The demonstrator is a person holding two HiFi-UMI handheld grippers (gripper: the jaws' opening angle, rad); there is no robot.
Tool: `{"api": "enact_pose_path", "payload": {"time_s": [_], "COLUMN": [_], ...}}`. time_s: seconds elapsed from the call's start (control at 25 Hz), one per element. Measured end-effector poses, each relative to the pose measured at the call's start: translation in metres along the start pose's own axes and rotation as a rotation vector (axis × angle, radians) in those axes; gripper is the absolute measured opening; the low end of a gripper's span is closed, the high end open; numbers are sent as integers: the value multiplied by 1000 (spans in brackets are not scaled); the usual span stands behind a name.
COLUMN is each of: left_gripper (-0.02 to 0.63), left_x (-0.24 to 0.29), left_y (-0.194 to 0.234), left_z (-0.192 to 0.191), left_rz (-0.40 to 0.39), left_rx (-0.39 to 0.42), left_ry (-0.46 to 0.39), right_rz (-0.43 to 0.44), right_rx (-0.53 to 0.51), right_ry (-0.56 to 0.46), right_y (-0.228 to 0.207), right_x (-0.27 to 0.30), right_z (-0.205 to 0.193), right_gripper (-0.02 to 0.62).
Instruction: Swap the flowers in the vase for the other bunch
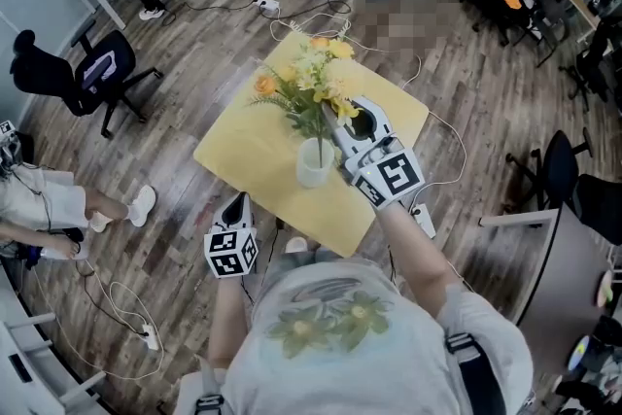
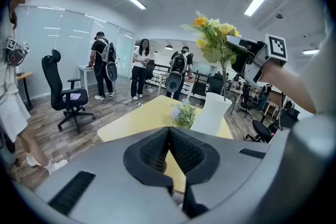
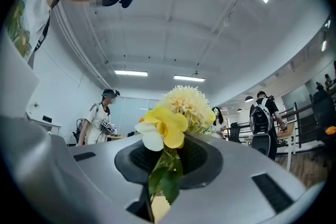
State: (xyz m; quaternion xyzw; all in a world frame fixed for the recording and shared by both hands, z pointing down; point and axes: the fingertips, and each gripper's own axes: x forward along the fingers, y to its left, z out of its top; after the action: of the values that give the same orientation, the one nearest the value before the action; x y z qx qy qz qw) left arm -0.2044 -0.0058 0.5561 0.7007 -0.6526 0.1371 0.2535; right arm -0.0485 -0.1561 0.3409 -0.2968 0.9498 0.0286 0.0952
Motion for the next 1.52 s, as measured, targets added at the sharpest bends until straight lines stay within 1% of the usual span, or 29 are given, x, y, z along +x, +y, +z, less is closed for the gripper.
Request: {"api": "enact_pose_path", "payload": {"time_s": [0.24, 0.68, 1.08, 1.32, 1.52], "left_gripper": [17, 17, 17, 17, 17], "left_x": [4, 17, 31, 34, 40], "left_y": [-4, -4, -12, -19, -21], "left_z": [-4, -7, -3, -10, -4], "left_rz": [-8, -35, -69, -86, -96], "left_rx": [4, 12, 31, 42, 48], "left_ry": [6, 23, 39, 44, 54], "right_rz": [16, 30, 18, 31, 30], "right_rx": [3, 20, 42, 41, 54], "right_ry": [24, 120, 180, 216, 247], "right_y": [5, 14, 11, 18, 16], "right_x": [-8, -12, -20, -33, -33], "right_z": [-14, -49, -66, -81, -87], "right_gripper": [89, 95, 100, 101, 101]}}
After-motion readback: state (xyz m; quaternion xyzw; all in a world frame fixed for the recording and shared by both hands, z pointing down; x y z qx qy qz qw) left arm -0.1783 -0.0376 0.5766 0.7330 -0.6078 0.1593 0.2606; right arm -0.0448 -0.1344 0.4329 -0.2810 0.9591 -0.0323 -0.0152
